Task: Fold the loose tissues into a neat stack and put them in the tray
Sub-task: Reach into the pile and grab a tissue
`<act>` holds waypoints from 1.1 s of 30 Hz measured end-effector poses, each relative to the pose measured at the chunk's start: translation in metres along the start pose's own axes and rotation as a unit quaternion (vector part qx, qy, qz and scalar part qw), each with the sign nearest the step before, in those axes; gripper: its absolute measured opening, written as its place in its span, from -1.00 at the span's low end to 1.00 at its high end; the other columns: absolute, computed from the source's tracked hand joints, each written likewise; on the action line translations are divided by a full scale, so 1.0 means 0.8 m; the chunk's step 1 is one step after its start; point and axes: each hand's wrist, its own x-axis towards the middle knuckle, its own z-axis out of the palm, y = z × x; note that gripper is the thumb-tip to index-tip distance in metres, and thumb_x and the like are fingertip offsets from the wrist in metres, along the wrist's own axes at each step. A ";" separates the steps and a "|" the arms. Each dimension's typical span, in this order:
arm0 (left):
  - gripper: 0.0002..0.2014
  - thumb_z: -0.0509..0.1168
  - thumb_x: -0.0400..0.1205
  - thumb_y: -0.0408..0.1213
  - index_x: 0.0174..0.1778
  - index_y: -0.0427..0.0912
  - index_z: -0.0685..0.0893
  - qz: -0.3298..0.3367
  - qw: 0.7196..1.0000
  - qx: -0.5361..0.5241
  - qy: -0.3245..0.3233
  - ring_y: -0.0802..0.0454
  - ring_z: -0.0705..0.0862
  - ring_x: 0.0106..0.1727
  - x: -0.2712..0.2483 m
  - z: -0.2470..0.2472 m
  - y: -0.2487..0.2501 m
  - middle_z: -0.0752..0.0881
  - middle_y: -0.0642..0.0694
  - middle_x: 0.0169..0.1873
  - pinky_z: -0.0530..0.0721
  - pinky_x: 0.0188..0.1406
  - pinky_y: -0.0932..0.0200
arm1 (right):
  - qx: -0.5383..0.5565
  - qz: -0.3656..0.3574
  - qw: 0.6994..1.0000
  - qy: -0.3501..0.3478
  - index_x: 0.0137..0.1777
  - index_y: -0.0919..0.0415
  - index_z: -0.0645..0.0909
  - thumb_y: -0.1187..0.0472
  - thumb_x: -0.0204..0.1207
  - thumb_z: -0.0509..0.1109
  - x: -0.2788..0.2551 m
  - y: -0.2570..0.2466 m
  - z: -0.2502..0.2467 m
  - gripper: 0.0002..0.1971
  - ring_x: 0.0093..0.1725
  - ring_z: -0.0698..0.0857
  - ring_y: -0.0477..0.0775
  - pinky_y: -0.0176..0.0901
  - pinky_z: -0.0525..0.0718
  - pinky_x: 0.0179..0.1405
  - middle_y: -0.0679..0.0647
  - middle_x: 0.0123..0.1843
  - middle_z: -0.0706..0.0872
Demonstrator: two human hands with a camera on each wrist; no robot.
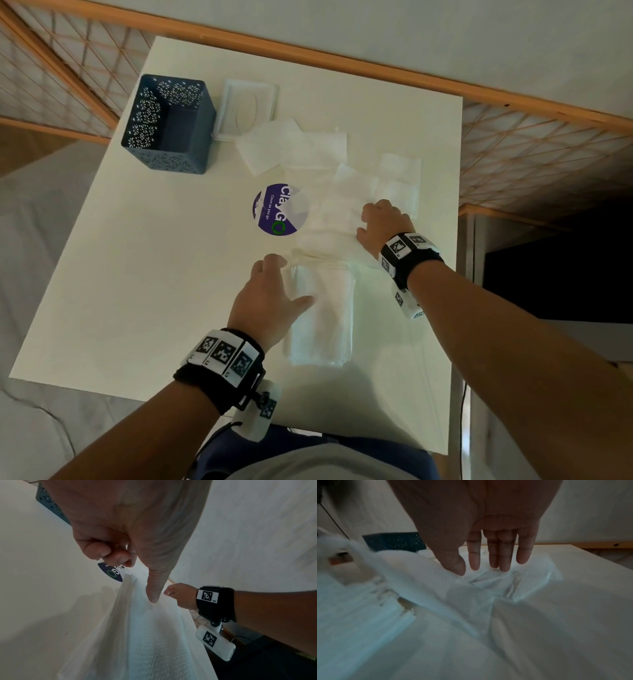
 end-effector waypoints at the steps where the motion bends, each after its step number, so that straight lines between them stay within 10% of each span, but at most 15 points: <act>1: -0.22 0.59 0.51 0.18 0.52 -0.01 0.39 0.002 1.000 -0.004 0.006 0.03 0.65 0.09 0.000 -0.003 0.000 0.50 0.06 0.28 0.59 0.04 0.07 | 0.018 -0.010 1.000 0.010 0.37 0.14 0.58 -0.01 0.71 0.30 -0.005 -0.001 -0.005 -0.66 0.26 0.64 0.24 0.13 0.60 0.28 0.15 0.37 0.58; 8: -0.40 0.55 0.56 0.09 0.43 -0.02 0.49 0.021 0.999 -0.031 0.024 0.15 0.58 0.05 -0.001 -0.022 0.004 0.52 0.09 0.14 0.50 -0.01 0.12 | 0.099 -0.152 0.983 -0.014 0.46 0.05 0.62 -0.12 0.64 0.32 -0.063 0.001 -0.025 -0.54 0.17 0.69 0.02 0.14 0.55 0.48 0.02 0.43 0.67; 12: -0.49 0.52 0.58 0.08 0.36 0.01 0.53 0.032 0.999 -0.034 0.020 0.27 0.57 -0.01 0.002 -0.021 0.006 0.52 0.16 0.06 0.48 -0.02 0.15 | 0.099 -0.167 0.978 -0.077 0.61 0.03 0.49 -0.09 0.63 0.39 -0.078 0.010 -0.011 -0.43 0.44 0.62 0.09 0.11 0.47 0.57 0.01 0.54 0.59; 21: -0.69 0.48 0.64 0.01 0.21 0.03 0.61 0.061 0.997 -0.032 0.037 0.36 0.57 -0.03 0.017 -0.025 0.027 0.61 0.12 0.03 0.47 -0.09 0.27 | 0.153 -0.124 0.980 -0.014 0.16 0.25 0.63 -0.04 0.80 0.25 -0.078 0.016 -0.021 -0.68 0.03 0.72 0.29 0.17 0.65 0.17 0.13 0.00 0.77; 24: -0.73 0.48 0.65 -0.01 0.20 0.04 0.63 0.068 0.995 -0.053 0.040 0.37 0.59 -0.02 0.025 -0.033 0.038 0.65 0.13 0.02 0.42 -0.10 0.48 | 0.258 -0.107 0.960 0.019 0.05 0.17 0.62 -0.05 0.81 0.28 -0.082 0.020 -0.053 -0.71 -0.09 0.64 -0.02 -0.07 0.57 0.00 -0.11 -0.05 0.70; 28: -0.70 0.49 0.64 0.04 0.20 0.03 0.66 0.073 0.991 -0.110 0.031 0.28 0.69 -0.04 0.037 -0.046 0.061 0.71 0.16 0.03 0.65 0.07 0.26 | 0.448 -0.057 0.891 0.043 -0.28 0.21 0.42 -0.04 0.82 0.29 -0.089 0.016 -0.097 -0.54 -0.41 0.39 -0.10 -0.19 0.37 -0.30 -0.13 -0.42 0.41; 33: -0.44 0.61 0.55 0.07 0.40 0.12 0.55 0.142 0.970 -0.198 0.017 0.30 0.68 0.23 0.027 -0.060 0.096 0.64 0.26 0.26 0.69 0.26 0.18 | 0.731 0.065 0.680 -0.004 0.30 0.27 0.77 0.09 0.75 0.40 -0.095 0.004 -0.118 -0.71 0.13 0.86 0.19 0.09 0.77 0.21 0.15 0.14 0.89</act>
